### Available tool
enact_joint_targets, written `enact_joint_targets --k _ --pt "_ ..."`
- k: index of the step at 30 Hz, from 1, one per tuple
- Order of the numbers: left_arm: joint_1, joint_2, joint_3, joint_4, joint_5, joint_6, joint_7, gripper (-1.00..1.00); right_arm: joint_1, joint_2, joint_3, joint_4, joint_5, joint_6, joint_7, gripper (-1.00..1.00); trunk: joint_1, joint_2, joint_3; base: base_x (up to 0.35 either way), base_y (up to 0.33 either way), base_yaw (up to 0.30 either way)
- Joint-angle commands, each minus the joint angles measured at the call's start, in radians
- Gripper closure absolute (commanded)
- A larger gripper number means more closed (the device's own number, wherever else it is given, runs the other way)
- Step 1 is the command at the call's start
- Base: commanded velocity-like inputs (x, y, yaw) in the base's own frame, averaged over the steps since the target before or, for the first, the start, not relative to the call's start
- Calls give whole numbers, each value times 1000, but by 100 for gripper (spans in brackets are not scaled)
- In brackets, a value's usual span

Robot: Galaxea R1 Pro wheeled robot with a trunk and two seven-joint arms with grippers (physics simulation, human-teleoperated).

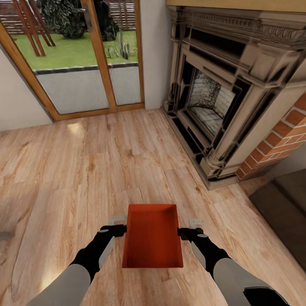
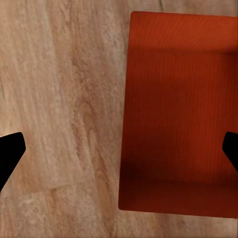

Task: Move the two storage containers from the living room to the garage. In the garage, place one container on the floor and stack the other container on top of it (either order is fine).

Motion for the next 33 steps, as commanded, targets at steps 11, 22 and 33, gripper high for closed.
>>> enact_joint_targets --k 11,22,33 --pt "0 -5 -9 82 16 3 8 -100 0 12 1 97 0 -20 -3 -100 0 0 -1 26 0 0" --pt "0 -6 -4 151 17 -3 8 -100 0 10 -2 139 -3 -39 -2 -100 0 0 -1 0 0 0" --pt "0 -16 -4 134 16 -93 9 -100 0 14 -1 140 3 -40 -2 -100 0 0 -1 4 0 0"
